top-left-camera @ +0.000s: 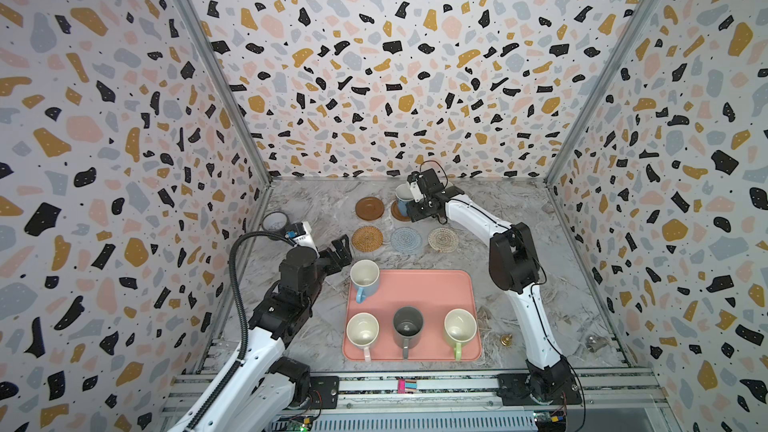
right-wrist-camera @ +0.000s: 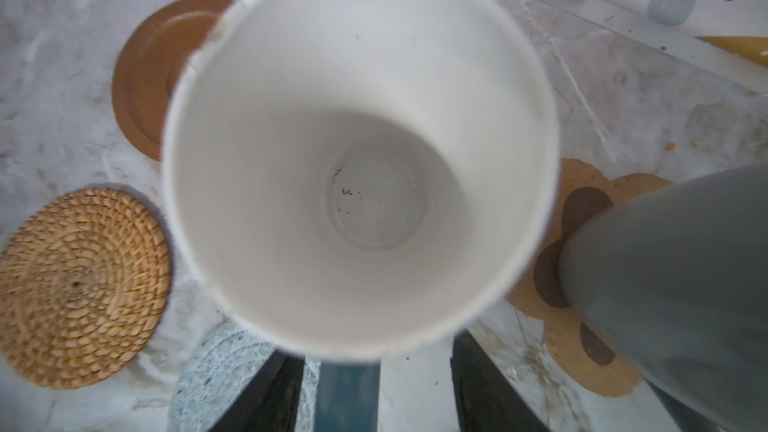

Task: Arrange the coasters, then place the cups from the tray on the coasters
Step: 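Raise the right gripper away from the mug while the left gripper moves over the tray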

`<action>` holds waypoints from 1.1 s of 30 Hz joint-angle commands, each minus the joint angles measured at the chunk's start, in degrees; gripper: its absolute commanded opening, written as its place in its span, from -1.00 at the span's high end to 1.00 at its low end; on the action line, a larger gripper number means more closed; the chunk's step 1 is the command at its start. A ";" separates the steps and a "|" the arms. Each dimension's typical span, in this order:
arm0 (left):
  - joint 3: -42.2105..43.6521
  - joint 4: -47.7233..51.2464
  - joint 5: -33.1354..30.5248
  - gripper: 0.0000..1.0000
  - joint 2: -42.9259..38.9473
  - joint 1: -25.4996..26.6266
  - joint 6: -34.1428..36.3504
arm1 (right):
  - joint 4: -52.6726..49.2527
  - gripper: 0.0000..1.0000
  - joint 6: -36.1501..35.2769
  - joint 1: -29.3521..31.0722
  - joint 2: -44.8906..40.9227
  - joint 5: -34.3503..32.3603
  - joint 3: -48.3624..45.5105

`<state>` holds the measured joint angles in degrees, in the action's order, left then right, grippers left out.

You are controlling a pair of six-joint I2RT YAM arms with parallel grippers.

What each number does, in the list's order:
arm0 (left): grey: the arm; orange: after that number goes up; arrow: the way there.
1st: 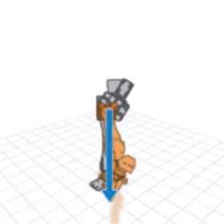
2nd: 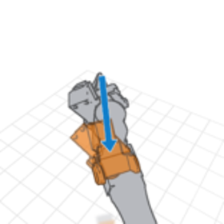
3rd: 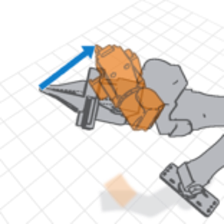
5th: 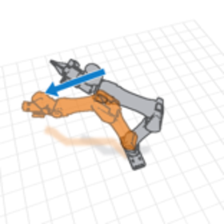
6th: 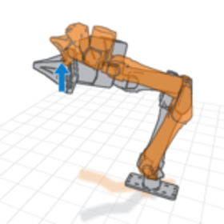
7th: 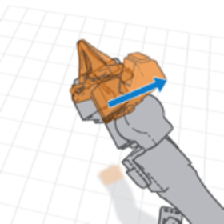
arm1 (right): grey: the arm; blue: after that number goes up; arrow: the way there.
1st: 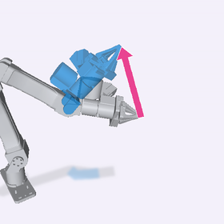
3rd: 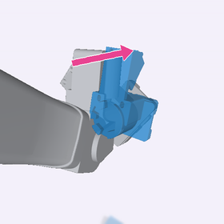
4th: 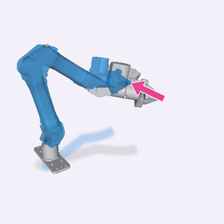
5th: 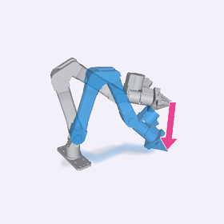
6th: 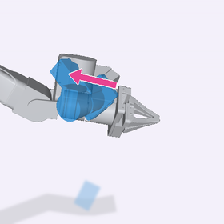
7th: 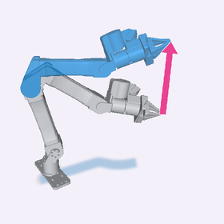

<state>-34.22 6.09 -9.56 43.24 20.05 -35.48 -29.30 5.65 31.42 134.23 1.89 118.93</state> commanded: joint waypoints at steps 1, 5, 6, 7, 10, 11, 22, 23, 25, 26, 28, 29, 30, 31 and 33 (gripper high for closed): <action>-1.71 0.44 -1.12 -0.99 -0.05 0.30 1.08 | 0.55 -0.20 -0.30 0.48 -7.95 -0.35 -1.98; -2.12 1.11 -1.16 -0.99 0.56 0.29 1.38 | 2.15 -0.22 -0.22 0.94 -13.59 -0.65 -6.45; -2.31 1.29 -1.24 -0.99 0.89 0.33 1.54 | 2.76 -0.23 0.02 1.02 -15.24 -0.51 -7.80; -2.44 1.37 -1.24 -0.99 1.09 0.30 1.61 | 3.21 -0.23 0.17 1.14 -16.44 -0.40 -8.89; -2.98 1.30 -1.03 -0.99 2.24 0.29 1.86 | 4.57 -0.24 0.70 1.74 -21.05 -0.26 -12.78; -3.32 1.42 -0.89 -0.99 2.75 0.25 1.97 | 5.06 -0.24 1.05 1.96 -22.62 -0.19 -14.20; -5.55 3.78 -1.28 -0.99 3.89 0.32 2.90 | 10.21 -0.25 4.87 4.34 -40.06 -0.15 -35.45; -5.57 4.08 -1.34 -0.99 3.87 0.30 2.95 | 10.72 -0.25 5.42 4.52 -41.85 -0.49 -37.78; -5.59 4.78 -1.15 -0.99 3.87 0.25 2.88 | 11.81 -0.25 6.34 4.87 -44.82 -0.96 -41.90; -5.60 5.16 -0.87 -0.99 3.86 0.26 2.80 | 12.27 -0.25 7.00 5.00 -46.35 -1.32 -43.85; -5.69 5.81 -0.47 -0.99 3.97 0.33 2.55 | 12.90 -0.26 8.09 5.19 -48.94 -1.68 -47.04; -5.85 6.25 -0.24 -0.99 3.96 0.30 2.53 | 13.27 -0.26 8.60 5.33 -49.98 -1.85 -48.59; -5.99 6.75 -0.20 -0.99 4.13 0.30 2.44 | 13.58 -0.26 9.01 5.41 -50.95 -1.82 -49.85; -6.21 7.13 -0.19 -0.99 4.13 0.26 2.31 | 13.74 -0.26 9.31 5.59 -51.64 -1.81 -50.87; -6.63 8.00 -0.19 -0.99 4.21 0.25 2.44 | 13.99 -0.26 9.72 5.96 -52.96 -1.97 -52.70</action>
<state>-38.48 13.06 -9.93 47.44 20.05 -33.65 -17.10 13.34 36.86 83.92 0.82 67.44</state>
